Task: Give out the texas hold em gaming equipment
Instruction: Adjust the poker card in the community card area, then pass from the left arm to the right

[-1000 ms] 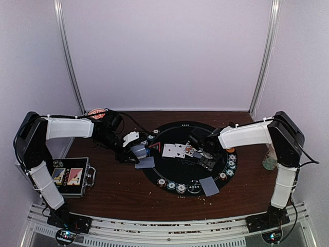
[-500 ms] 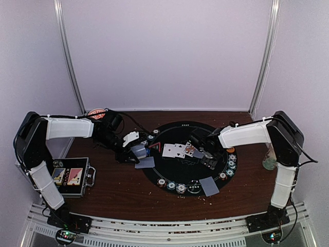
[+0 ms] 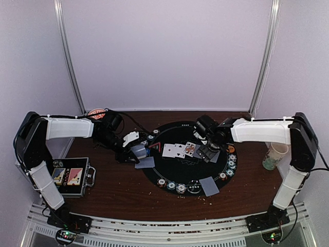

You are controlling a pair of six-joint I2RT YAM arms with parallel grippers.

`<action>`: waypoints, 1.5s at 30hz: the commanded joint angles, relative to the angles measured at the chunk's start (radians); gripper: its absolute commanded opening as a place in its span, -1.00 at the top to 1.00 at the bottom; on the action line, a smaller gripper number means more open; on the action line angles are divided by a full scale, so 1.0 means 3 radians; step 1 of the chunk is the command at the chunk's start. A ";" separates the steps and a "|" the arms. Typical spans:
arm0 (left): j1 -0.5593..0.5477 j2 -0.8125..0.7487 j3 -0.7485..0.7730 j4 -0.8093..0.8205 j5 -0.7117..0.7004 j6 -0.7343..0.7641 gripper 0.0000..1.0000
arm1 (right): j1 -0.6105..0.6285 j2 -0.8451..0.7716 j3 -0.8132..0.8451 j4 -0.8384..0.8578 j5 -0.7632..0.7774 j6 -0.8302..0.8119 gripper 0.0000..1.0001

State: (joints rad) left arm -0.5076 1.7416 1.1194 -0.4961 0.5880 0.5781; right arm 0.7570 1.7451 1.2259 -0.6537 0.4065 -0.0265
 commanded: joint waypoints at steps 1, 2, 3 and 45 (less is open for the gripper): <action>-0.0005 -0.0022 0.0042 0.0048 0.0084 0.0034 0.04 | 0.0011 -0.0585 -0.0055 0.0757 -0.1005 0.0508 -0.85; -0.0006 -0.0024 0.0042 0.0044 0.0083 0.0028 0.04 | 0.0008 -0.0702 -0.0190 0.1041 -0.1209 0.0659 -0.87; -0.0006 -0.0030 0.0042 0.0046 0.0082 0.0026 0.04 | 0.0008 -0.0790 -0.0322 0.1369 -0.1365 0.0828 -0.89; -0.0131 -0.0221 -0.0060 0.0047 0.0068 0.0082 0.04 | 0.0496 0.1363 0.0080 0.4573 -0.3008 0.3507 -0.30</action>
State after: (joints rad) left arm -0.5388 1.7088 1.1141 -0.4973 0.5987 0.5831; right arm 0.8993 2.1361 1.2083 0.7071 -0.4763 1.0138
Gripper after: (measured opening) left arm 0.486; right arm 0.669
